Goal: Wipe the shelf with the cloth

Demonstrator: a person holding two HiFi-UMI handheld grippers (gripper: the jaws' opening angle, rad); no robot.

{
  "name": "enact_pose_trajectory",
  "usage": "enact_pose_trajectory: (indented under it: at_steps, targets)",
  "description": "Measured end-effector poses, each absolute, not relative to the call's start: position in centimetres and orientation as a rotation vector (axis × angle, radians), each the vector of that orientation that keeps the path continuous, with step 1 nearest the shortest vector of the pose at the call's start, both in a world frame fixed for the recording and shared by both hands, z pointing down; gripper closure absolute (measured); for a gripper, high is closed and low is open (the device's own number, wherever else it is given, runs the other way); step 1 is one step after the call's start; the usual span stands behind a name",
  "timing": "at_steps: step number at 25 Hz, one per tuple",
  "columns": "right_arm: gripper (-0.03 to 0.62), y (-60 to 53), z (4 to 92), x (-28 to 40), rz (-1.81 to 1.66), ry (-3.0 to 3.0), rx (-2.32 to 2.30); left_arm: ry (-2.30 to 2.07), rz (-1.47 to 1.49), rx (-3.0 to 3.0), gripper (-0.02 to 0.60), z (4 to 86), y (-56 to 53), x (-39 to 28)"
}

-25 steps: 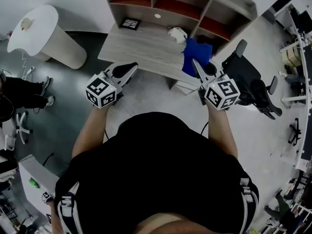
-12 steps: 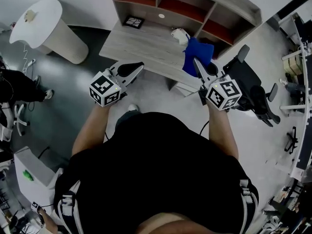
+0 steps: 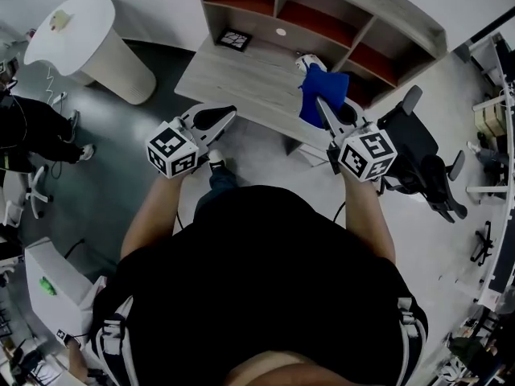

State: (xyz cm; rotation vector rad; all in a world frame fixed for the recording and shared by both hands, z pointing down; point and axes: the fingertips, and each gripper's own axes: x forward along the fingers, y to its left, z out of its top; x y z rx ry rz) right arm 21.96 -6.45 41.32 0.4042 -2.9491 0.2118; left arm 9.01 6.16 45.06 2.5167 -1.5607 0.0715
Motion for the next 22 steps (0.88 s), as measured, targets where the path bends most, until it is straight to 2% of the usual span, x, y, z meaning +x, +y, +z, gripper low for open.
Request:
enact_pose_trajectory:
  at_steps: [22]
  targets:
    - [0.537, -9.7, 42.1, 16.1, 0.252, -2.916, 0.453, -1.574, 0.107, 2.463, 0.565, 46.5, 2.6, 0.9]
